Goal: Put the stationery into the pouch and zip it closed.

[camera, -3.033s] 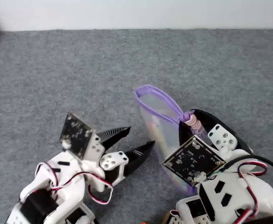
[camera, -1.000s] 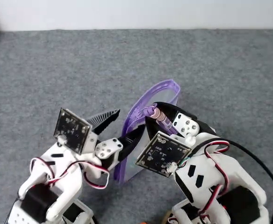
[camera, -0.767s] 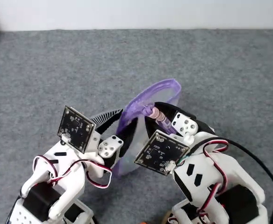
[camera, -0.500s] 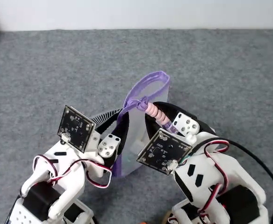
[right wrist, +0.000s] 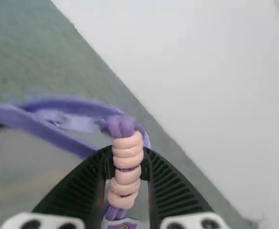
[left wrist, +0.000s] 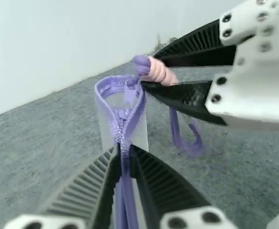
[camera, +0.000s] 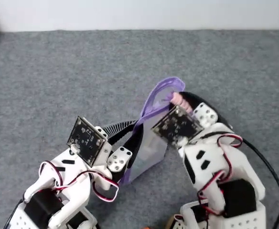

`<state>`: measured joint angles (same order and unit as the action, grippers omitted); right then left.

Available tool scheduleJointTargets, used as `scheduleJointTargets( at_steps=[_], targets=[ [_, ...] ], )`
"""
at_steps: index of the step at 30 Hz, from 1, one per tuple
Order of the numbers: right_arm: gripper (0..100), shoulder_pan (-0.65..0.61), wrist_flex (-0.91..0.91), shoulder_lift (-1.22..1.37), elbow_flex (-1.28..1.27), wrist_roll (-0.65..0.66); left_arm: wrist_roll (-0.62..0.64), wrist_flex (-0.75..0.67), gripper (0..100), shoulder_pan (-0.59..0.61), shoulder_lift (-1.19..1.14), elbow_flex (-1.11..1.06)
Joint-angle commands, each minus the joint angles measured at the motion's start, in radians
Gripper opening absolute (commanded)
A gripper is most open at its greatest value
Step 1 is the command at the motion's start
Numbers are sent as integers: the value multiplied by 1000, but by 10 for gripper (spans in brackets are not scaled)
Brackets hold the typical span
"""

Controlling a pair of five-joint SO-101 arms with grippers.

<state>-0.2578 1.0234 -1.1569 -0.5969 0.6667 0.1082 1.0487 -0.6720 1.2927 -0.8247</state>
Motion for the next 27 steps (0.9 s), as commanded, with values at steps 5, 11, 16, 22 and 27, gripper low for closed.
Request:
scheduleJointTargets(
  at_steps=[5,11,16,22,27],
  targets=[
    [8,128,-122,-7,-98,-8,-3,78,12,-3,32,12],
    [8,176,-130,-5,-115,-9,-3,157,11,-3,101,10],
    [8,226,-228,-5,-187,-6,-3,195,11,-3,155,10],
    [8,191,-254,-19,-206,0,-3,209,12,3,178,10],
    [8,58,-186,-94,-141,3,-5,180,44,3,178,7]
  ],
)
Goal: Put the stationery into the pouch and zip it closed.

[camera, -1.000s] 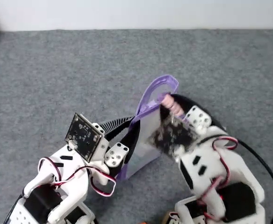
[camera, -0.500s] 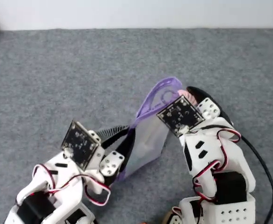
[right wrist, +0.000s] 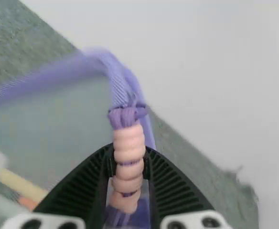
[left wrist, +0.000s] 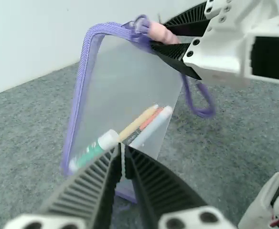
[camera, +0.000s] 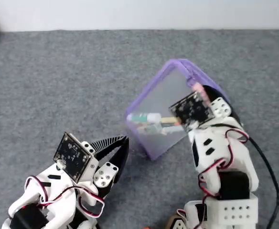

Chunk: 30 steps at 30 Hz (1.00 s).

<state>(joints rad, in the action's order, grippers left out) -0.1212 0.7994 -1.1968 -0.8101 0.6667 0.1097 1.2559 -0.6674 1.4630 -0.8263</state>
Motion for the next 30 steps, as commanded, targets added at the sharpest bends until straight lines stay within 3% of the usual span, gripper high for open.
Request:
scheduleJointTargets(
  at_steps=[1,6,13,24,30],
  targets=[
    [8,-113,61,-74,84,5,-6,-28,75,0,8,8],
    [8,-219,113,-179,97,17,80,-29,224,109,5,12],
    [8,-367,111,-268,95,155,78,-29,239,192,5,7],
    [8,-343,199,-344,95,199,49,-17,239,199,11,27],
    [8,-323,199,-364,87,204,20,0,239,278,11,93]
  ],
)
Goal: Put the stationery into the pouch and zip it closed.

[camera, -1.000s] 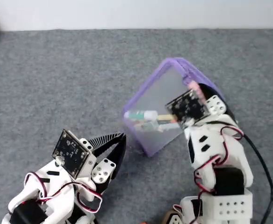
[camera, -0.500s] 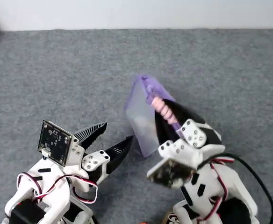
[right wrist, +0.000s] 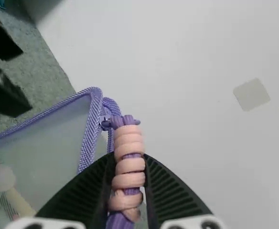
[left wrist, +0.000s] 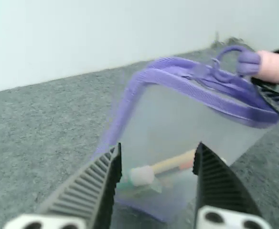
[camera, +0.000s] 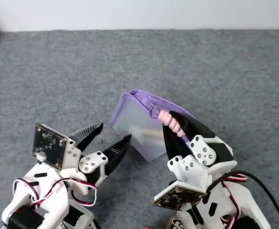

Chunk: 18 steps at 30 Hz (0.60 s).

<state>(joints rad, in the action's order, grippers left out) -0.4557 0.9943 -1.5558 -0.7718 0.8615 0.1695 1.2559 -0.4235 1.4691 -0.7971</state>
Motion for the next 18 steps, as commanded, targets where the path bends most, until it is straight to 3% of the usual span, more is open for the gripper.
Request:
scheduleJointTargets(
  at_steps=[1,8,18],
  targets=[
    [8,12,4,-5,49,6,-60,0,239,44,5,70],
    [8,-107,4,-15,32,31,-126,0,239,117,5,90],
    [8,-173,4,-15,-46,31,-127,3,239,117,5,87]
  ],
)
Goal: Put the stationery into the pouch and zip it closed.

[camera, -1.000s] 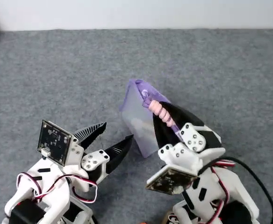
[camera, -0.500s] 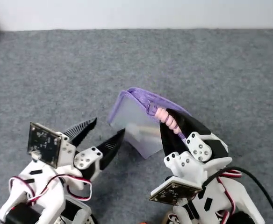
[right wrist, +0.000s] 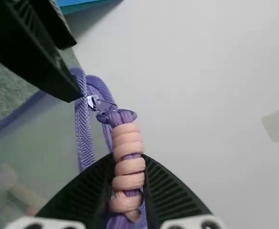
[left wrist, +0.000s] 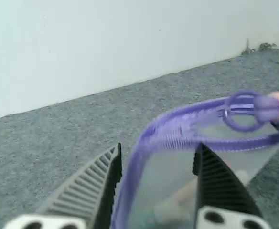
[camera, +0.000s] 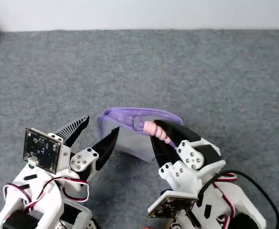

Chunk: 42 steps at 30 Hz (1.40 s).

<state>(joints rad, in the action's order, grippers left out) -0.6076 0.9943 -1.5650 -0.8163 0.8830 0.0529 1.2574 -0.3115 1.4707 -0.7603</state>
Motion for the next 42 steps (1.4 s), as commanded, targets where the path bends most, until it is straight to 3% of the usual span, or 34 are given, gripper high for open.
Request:
scheduleJointTargets(
  at_steps=[1,7,14,23,29,31,34,42],
  targets=[
    [8,-39,4,-5,-8,9,-11,11,239,3,3,50],
    [8,-68,2,-4,-12,9,-34,46,239,-2,3,48],
    [8,64,-50,-4,-26,-18,-83,61,239,-6,2,41],
    [8,68,-84,-4,-26,-32,-84,31,239,-236,2,-87],
    [8,77,-84,-5,-26,-35,-89,-20,82,-247,2,-143],
    [8,111,-84,1,-31,-40,-89,-20,11,-252,2,-140],
    [8,202,-119,-4,-100,-40,-89,-17,12,-252,3,-140],
    [8,429,-441,7,-344,-101,-84,-15,10,-252,3,-140]
  ],
)
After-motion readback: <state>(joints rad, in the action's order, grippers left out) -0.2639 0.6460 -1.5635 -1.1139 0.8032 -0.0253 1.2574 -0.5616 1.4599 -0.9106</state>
